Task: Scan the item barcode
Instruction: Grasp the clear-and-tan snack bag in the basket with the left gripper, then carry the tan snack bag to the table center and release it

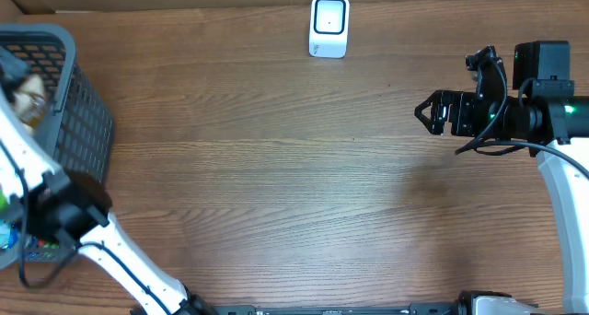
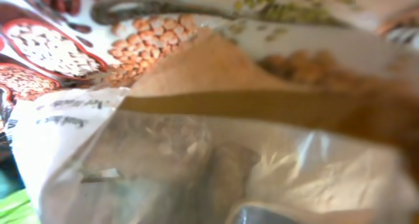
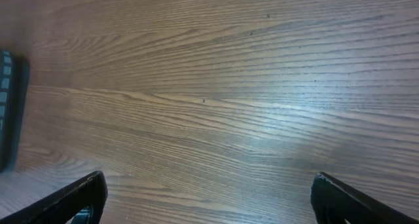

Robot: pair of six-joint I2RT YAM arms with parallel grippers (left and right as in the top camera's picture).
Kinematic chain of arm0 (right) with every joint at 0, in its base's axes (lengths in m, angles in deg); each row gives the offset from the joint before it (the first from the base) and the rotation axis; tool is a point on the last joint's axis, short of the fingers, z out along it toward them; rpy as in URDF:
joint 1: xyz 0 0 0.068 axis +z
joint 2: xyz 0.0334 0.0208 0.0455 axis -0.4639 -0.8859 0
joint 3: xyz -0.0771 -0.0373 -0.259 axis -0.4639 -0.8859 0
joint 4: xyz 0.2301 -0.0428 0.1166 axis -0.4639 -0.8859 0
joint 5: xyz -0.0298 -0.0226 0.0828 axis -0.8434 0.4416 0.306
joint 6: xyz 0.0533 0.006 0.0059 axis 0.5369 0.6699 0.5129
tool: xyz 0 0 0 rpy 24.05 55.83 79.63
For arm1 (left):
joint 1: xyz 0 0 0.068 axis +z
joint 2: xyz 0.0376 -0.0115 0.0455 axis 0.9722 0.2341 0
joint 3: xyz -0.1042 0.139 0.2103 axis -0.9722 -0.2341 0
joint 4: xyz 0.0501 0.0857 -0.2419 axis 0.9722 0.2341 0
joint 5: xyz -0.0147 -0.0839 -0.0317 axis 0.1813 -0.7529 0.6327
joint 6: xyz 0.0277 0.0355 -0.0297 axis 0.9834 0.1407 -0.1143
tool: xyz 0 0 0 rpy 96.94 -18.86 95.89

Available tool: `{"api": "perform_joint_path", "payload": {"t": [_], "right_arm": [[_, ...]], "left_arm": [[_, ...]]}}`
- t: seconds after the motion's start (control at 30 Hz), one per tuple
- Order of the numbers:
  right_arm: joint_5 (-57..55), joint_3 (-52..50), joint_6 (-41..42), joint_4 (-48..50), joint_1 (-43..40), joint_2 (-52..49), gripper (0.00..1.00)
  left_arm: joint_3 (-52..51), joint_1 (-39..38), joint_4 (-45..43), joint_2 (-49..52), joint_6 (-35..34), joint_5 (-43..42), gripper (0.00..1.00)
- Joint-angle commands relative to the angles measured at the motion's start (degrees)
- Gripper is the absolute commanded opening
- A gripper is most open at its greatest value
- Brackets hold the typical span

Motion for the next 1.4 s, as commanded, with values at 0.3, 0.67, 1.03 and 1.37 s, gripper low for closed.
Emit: {"api": "perform_joint_path", "payload": {"t": [0.3, 0.67, 1.03, 1.37], "right_arm": [[0.33, 1.36, -0.42, 2.19, 0.26, 0.13, 1.0], [0.33, 1.36, -0.42, 2.32, 0.26, 0.13, 1.0], [0.33, 1.36, -0.42, 2.34, 0.26, 0.13, 1.0], [0.33, 1.33, -0.42, 2.12, 0.26, 0.13, 1.0]], "left_arm": [[3.1, -10.58, 6.47, -23.69, 9.49, -18.78, 0.04], [-11.54, -39.1, 17.4, -21.53, 8.07, -10.12, 0.04], [-45.57, -51.91, 9.42, -16.65, -4.04, -7.85, 0.04], [-55.08, -53.37, -1.84, -16.04, -1.66, -11.23, 1.0]]}}
